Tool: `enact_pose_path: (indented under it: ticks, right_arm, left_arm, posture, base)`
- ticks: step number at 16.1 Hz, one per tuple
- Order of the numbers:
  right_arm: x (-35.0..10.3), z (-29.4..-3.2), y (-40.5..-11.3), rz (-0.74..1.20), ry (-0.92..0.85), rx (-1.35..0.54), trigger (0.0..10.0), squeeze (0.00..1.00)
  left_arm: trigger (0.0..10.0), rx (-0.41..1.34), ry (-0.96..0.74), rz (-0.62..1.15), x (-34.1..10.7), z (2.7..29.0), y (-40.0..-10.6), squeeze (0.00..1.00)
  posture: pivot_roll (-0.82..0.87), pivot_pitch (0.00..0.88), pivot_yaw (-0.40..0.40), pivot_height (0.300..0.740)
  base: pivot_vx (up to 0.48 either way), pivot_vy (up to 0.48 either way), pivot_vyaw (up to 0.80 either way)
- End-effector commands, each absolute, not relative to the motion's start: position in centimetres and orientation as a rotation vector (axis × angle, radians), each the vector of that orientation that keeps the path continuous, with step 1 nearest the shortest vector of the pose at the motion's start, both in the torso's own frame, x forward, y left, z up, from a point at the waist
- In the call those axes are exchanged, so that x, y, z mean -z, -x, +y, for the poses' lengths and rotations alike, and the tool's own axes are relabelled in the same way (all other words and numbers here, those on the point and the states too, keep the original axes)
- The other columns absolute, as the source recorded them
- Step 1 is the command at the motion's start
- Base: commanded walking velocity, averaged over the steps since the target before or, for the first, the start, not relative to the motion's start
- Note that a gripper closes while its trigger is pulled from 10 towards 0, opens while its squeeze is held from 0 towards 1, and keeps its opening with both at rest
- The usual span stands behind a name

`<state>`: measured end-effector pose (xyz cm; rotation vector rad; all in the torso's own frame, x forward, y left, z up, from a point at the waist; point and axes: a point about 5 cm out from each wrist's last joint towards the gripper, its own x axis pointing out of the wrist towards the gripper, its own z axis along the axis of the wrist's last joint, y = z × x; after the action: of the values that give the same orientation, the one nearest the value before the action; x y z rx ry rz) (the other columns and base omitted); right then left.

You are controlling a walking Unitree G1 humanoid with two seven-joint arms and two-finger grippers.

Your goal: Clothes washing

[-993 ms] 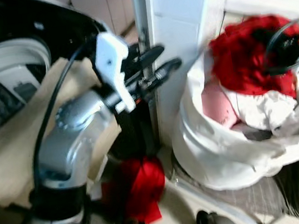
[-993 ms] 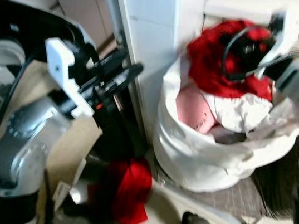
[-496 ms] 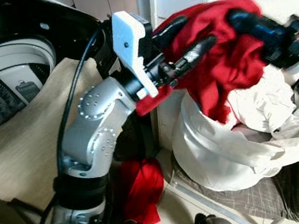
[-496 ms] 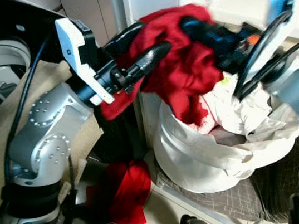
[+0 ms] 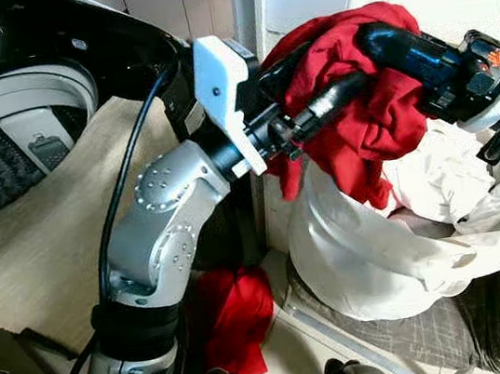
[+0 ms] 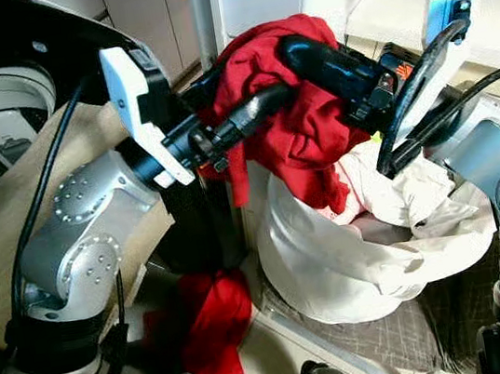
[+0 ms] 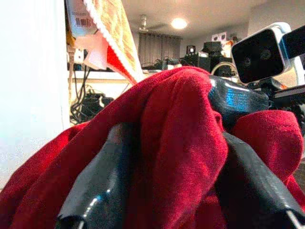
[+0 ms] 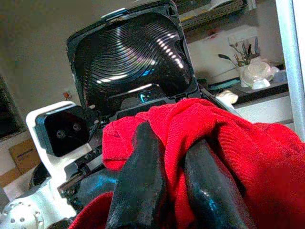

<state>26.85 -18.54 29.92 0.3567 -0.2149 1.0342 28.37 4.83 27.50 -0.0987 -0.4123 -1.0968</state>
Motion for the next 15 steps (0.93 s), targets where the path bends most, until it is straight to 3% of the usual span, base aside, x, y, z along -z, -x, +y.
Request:
enact_pose_path:
  ticks: [1,14,15]
  right_arm:
    - [-30.43,-18.32,-26.49,-0.234,-0.343,-1.056,0.0,0.00]
    - [-30.44,-18.54,-26.61,-0.221,-0.335,-1.040,0.0,0.00]
    - [-30.39,-18.59,-26.66,-0.218,-0.327,-1.030,0.7,0.00]
  left_arm:
    - [0.0,1.112,0.096,-0.419,-27.52,4.85,-28.21,0.00]
    - [0.0,1.081,0.095,-0.410,-27.36,5.40,-28.55,0.00]
    - [0.0,1.063,0.092,-0.414,-27.44,5.57,-28.76,0.00]
  posture:
    - [-0.07,0.083,0.003,0.740]
    - [-0.08,0.093,0.001,0.740]
    - [-0.08,0.092,0.002,0.740]
  base:
    - [0.000,0.000,0.00]
    - [0.000,0.000,0.00]
    - [0.000,0.000,0.00]
